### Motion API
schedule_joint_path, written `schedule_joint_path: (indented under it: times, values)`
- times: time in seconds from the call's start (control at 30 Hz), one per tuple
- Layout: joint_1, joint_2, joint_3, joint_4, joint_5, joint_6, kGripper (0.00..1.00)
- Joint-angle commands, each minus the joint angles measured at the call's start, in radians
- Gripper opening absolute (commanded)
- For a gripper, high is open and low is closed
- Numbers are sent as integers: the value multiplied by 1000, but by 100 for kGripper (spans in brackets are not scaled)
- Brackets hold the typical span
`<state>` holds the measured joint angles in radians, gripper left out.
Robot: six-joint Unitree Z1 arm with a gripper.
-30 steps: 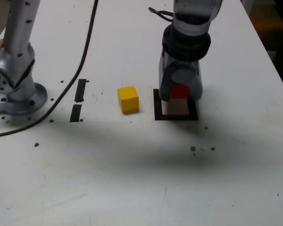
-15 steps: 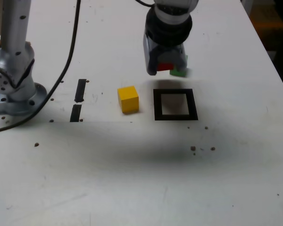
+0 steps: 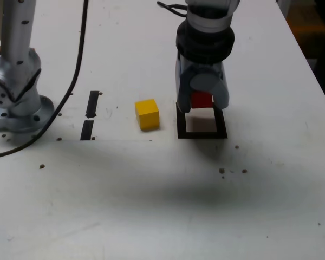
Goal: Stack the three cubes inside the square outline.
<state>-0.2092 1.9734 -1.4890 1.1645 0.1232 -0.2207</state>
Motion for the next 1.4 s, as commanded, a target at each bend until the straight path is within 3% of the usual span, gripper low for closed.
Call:
schedule_joint_path:
  times: [0.0,0.17,0.43,0.6,1.0,1.27,1.37]
  values:
    - [-1,16,1,-2,-15,1,25]
    - [0,60,7,-17,-51,1,25]
    - [1,80,4,-9,-59,5,26]
    - [9,98,3,-8,-68,20,34]
    - [29,104,24,-20,-43,21,48]
    - [31,111,16,-32,-48,27,51]
    - [31,113,18,-40,-52,29,60]
